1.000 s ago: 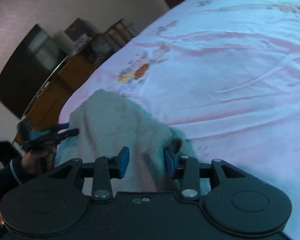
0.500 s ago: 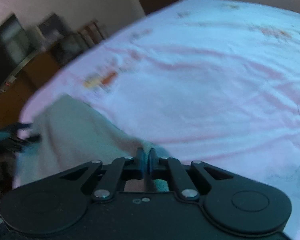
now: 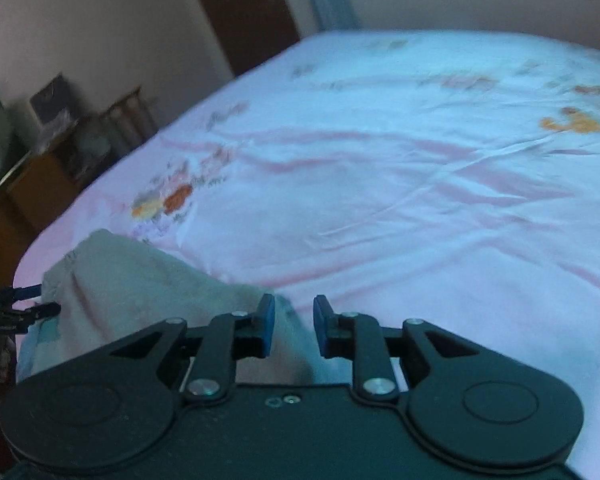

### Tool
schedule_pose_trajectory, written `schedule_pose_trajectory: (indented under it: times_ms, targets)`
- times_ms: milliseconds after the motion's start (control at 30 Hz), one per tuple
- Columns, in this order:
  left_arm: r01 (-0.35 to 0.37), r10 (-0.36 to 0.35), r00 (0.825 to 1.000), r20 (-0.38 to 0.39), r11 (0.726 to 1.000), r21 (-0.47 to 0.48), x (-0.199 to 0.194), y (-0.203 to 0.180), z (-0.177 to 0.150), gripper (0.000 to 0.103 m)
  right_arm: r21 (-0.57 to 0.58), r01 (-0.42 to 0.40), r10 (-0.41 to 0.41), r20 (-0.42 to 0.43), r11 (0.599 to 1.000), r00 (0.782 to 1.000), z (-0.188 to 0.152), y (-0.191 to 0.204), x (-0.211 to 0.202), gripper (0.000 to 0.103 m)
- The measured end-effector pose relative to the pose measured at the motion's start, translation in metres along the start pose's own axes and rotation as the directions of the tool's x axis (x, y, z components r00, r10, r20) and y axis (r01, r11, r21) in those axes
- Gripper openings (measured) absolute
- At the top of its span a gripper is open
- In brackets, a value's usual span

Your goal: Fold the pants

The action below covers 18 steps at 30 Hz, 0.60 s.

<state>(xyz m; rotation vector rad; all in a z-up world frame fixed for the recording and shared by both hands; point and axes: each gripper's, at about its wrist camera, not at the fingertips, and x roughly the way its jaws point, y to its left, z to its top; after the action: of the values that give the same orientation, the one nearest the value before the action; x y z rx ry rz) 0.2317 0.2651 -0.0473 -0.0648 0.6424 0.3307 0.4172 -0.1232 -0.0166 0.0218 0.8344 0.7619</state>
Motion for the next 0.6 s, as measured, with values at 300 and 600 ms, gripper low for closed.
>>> schedule_pose_trajectory:
  times_ms: [300, 600]
  targets:
    - [0.180, -0.188, 0.981, 0.048, 0.975, 0.131, -0.010, -0.082, 0.013, 0.099, 0.161, 0.233, -0.251, 0.101, 0.959, 0.963, -0.108, 0.024, -0.063, 0.026]
    - [0.196, -0.194, 0.981, -0.030, 0.955, 0.221, 0.015, -0.077, -0.019, 0.099, 0.402, 0.447, -0.512, 0.065, 0.799, 0.856, -0.154, -0.071, -0.158, 0.018]
